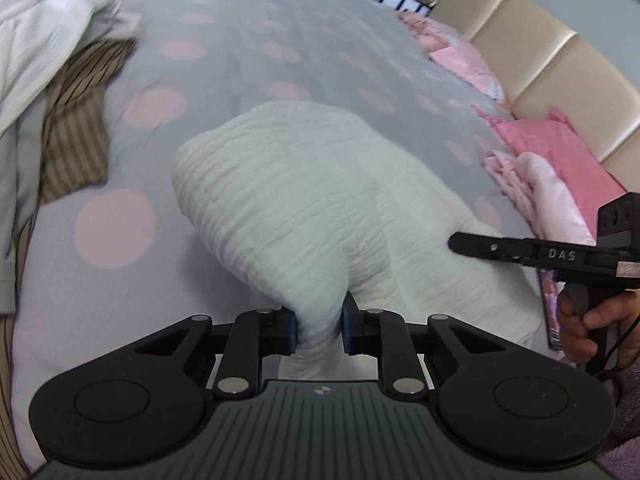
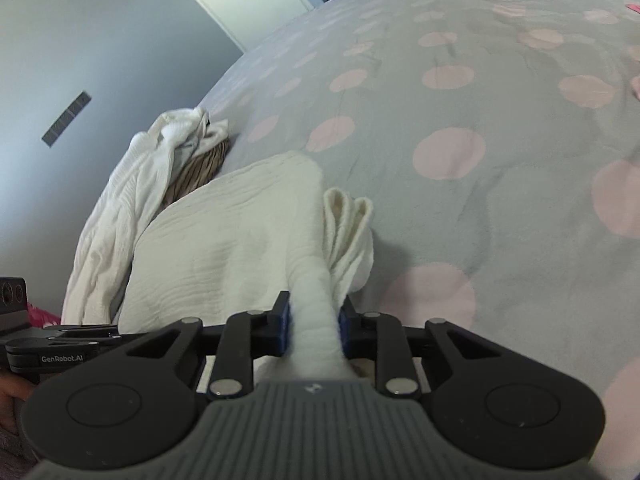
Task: Fold clothes
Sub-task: 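Lift the folded cream garment with both grippers and carry it toward the pink pillows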
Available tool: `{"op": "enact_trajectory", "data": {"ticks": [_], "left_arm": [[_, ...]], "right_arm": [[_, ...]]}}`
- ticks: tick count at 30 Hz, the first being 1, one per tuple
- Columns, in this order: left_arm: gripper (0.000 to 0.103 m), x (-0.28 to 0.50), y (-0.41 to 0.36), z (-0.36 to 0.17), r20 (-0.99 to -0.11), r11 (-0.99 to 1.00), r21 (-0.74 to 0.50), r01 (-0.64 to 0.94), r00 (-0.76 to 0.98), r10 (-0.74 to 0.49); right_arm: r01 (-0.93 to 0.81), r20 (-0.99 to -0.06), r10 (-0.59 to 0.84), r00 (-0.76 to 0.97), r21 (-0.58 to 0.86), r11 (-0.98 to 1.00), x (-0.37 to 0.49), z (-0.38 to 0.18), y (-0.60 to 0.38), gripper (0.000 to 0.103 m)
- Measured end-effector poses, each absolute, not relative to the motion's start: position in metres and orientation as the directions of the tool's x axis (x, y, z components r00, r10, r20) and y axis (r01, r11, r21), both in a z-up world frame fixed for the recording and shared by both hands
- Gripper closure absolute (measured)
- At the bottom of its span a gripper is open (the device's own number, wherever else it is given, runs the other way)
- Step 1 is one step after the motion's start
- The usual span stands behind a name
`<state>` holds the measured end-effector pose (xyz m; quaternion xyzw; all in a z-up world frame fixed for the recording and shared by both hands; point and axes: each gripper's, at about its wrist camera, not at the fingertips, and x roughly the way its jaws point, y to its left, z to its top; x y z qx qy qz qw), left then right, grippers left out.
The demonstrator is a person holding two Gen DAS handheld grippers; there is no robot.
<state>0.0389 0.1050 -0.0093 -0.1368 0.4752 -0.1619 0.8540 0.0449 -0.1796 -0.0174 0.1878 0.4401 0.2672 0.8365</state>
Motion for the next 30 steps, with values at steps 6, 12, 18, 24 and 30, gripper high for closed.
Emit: {"op": "enact_trajectory", "data": {"ticks": [6,12,18,24,30], "left_arm": [[0.086,0.049,0.070,0.023,-0.716,0.880,-0.409,0.240,0.513,-0.473],[0.086,0.080,0.005,0.052,-0.654,0.818,-0.447,0.362,0.491,-0.575],[0.086,0.118,-0.095,0.073,-0.584,0.724,-0.476,0.499,0.437,-0.684],[0.086,0.151,-0.183,0.078,-0.507,0.628,-0.542,0.559,0.379,-0.774],[0.086,0.180,-0.250,0.066,-0.453,0.557,-0.599,0.575,0.330,-0.828]], "right_arm": [[-0.230,-0.566,0.618,0.546,0.608,0.760,0.035,0.017,-0.234,0.078],[-0.180,-0.527,0.563,0.636,0.608,0.773,0.028,0.063,-0.316,0.078],[-0.113,-0.490,0.455,0.744,0.578,0.808,0.022,0.104,-0.417,0.078],[-0.052,-0.437,0.366,0.822,0.583,0.811,0.021,0.128,-0.509,0.078],[-0.020,-0.448,0.316,0.836,0.551,0.835,0.036,0.142,-0.575,0.078]]}}
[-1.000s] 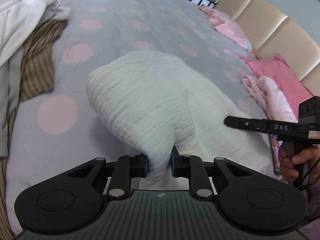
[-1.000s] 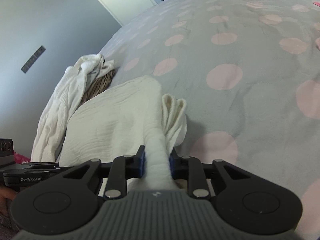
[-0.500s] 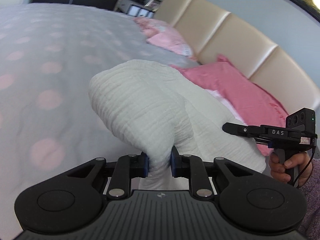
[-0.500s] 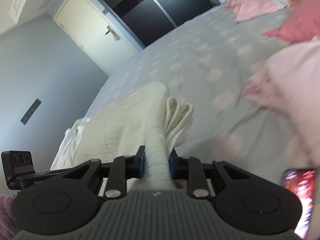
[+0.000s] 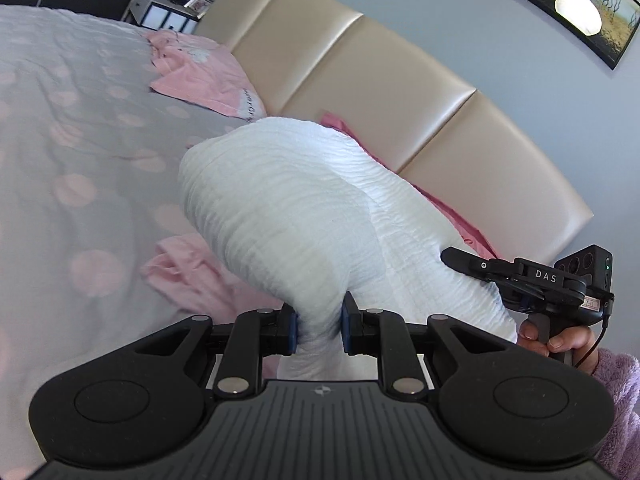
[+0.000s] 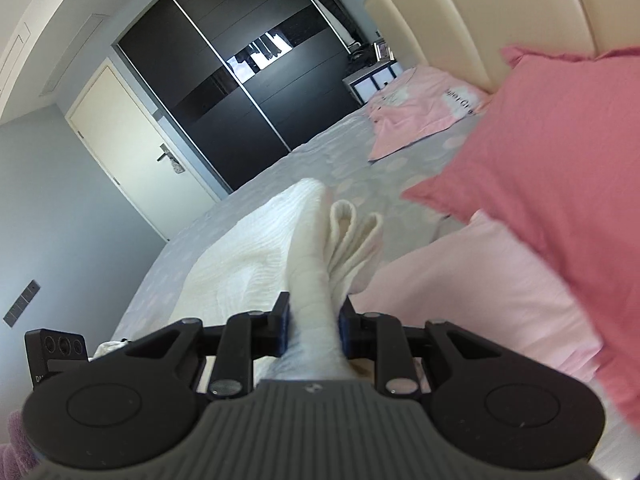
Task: Fold clothes
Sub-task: 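Lift the folded cream garment with both grippers and carry it toward the pink pillows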
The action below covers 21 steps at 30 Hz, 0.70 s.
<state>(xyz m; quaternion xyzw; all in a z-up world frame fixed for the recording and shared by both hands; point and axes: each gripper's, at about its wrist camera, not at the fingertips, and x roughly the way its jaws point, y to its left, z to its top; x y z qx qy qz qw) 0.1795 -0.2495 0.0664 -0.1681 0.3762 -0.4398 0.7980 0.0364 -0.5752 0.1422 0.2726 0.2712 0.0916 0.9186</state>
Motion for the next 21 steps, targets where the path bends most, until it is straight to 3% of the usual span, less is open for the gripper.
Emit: {"op": "enact_trajectory", "data": {"ticks": [7,21], "left_arm": [[0.086,0.205,-0.318,0.048,-0.444,0.520,-0.618,0.590,0.284,-0.850],[0.086,0.238,-0.371,-0.014,-0.545,0.566,-0.589,0.576,0.235,-0.805]], "right_arm": [[0.032,-0.490,0.281,0.825,0.538,0.842,0.064,0.124,-0.645,0.078],[0.150,-0.563,0.238,0.792,0.557,0.817,0.115,0.038,-0.700,0.078]]}}
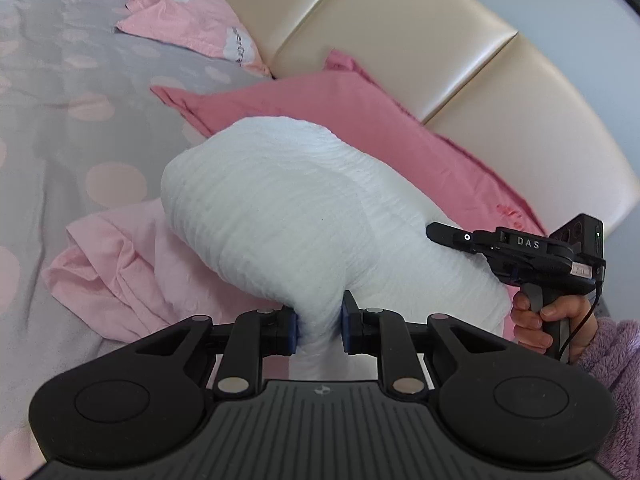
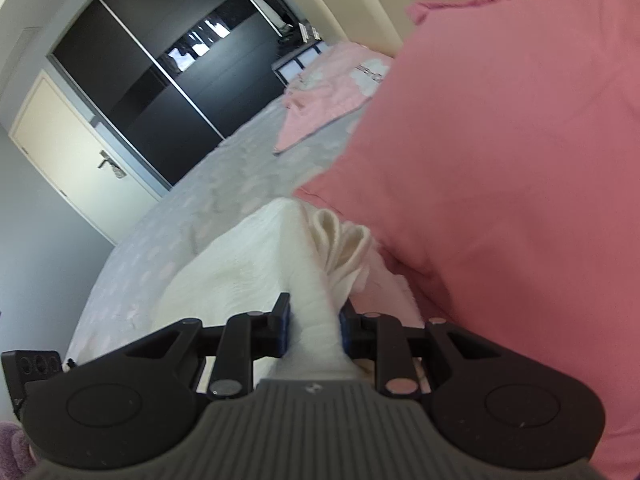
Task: Fold clothes
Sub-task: 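Lift the folded cream garment with both grippers and carry it toward the pink pillows, then lower the cream garment onto the pink clothes and open both grippers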
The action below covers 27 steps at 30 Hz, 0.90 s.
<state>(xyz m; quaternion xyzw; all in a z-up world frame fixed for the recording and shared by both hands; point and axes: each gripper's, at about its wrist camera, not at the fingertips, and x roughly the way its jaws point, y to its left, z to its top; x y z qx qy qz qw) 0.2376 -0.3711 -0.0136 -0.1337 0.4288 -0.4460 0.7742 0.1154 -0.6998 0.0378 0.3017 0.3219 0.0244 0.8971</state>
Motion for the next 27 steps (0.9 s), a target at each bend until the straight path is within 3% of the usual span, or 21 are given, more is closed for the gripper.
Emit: {"op": "enact_trajectory", "data": {"ticks": [6,10,14,19,23,27], "left_arm": [[0.083,0.244,-0.378,-0.037,-0.604,0.607,-0.556,0.568,0.226,-0.764],[0.072,0.245,-0.383,-0.044,-0.634,0.626,-0.531,0.571,0.223,-0.741],[0.060,0.244,-0.373,-0.036,-0.633,0.635,-0.529,0.563,0.237,-0.737],[0.057,0.245,-0.344,-0.011,-0.611,0.653,-0.499,0.570,0.302,-0.731],[0.059,0.256,-0.325,0.009,-0.577,0.691,-0.490,0.532,0.396,-0.714],[0.063,0.258,-0.331,0.021,-0.537,0.678,-0.484,0.553,0.424,-0.729]], "right_arm": [[0.215,-0.628,0.205,0.751,0.526,0.823,0.127,0.001,-0.704,0.077],[0.254,-0.653,0.173,0.737,0.505,0.825,0.127,-0.013,-0.704,0.074],[0.257,-0.633,0.128,0.763,0.479,0.839,0.115,0.001,-0.702,0.063],[0.240,-0.600,0.055,0.798,0.400,0.884,0.100,0.034,-0.691,0.060],[0.212,-0.550,0.016,0.835,0.350,0.913,0.101,0.058,-0.671,0.062],[0.177,-0.520,0.014,0.854,0.317,0.932,0.121,0.065,-0.645,0.074]]}}
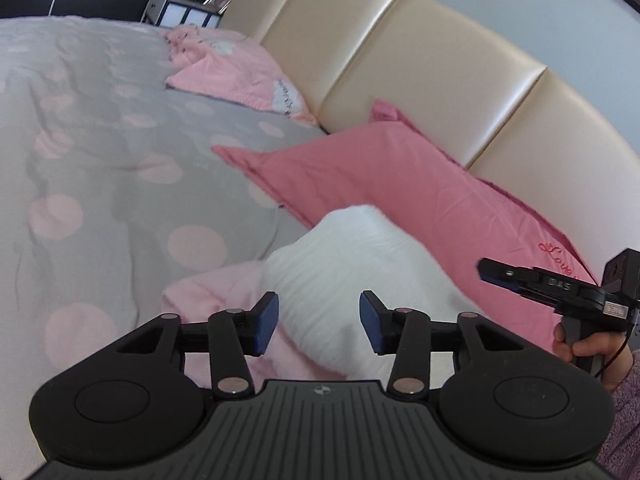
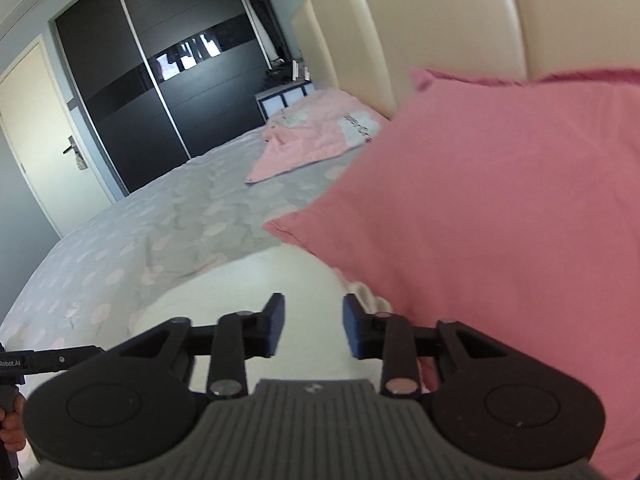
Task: Fold clothes
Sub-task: 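Lower the cream garment onto the pink clothes and open both grippers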
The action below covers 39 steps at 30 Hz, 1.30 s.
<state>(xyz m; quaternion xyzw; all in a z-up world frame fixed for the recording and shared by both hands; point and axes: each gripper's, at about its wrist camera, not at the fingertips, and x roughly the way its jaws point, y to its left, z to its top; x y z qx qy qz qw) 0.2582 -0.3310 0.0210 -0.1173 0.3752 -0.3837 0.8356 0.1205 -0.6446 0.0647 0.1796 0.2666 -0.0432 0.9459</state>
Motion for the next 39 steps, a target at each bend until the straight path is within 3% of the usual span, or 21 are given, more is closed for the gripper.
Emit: {"op": "enact_trajectory", "data": {"ticks": [7,10,12,14,25,26,27,29,34,39], "left_arm": [[0.065,0.253,-0.377,0.004,-0.551,0.653,-0.402,0.642,0.400,-0.732],[0.071,0.260,-0.388,-0.016,-0.616,0.691,-0.343,0.636,0.404,-0.677],[0.071,0.266,-0.389,-0.032,-0.645,0.701,-0.339,0.628,0.387,-0.659],[0.071,0.269,-0.388,-0.044,-0.646,0.691,-0.339,0.638,0.377,-0.664],[0.071,0.263,-0.391,-0.047,-0.667,0.701,-0.305,0.644,0.381,-0.640],[0.071,0.263,-0.390,-0.042,-0.668,0.706,-0.306,0.639,0.384,-0.637],[0.071,0.262,-0.388,-0.038,-0.665,0.709,-0.305,0.636,0.390,-0.636],[0.070,0.253,-0.385,-0.026,-0.651,0.709,-0.286,0.644,0.413,-0.637],[0.064,0.218,-0.380,0.001,-0.604,0.678,-0.237,0.696,0.441,-0.664],[0.058,0.176,-0.393,0.008,-0.601,0.586,-0.186,0.788,0.381,-0.703]], "right_arm": [[0.273,-0.536,-0.050,0.843,0.347,0.897,0.169,0.026,-0.636,0.074],[0.319,-0.578,-0.057,0.814,0.363,0.875,0.178,-0.002,-0.649,0.083],[0.337,-0.601,-0.055,0.797,0.367,0.867,0.180,-0.021,-0.656,0.100],[0.333,-0.601,-0.056,0.797,0.361,0.871,0.179,-0.034,-0.659,0.103],[0.335,-0.629,-0.101,0.770,0.265,0.904,0.184,-0.021,-0.653,0.103],[0.338,-0.625,-0.118,0.772,0.247,0.908,0.179,-0.013,-0.652,0.096],[0.342,-0.616,-0.139,0.775,0.225,0.912,0.175,-0.005,-0.650,0.077],[0.317,-0.584,-0.142,0.799,0.209,0.925,0.160,0.012,-0.646,0.057],[0.193,-0.524,-0.083,0.848,0.159,0.968,0.117,0.048,-0.626,0.057],[0.106,-0.551,-0.067,0.832,0.040,0.994,0.079,0.050,-0.598,0.048]]}}
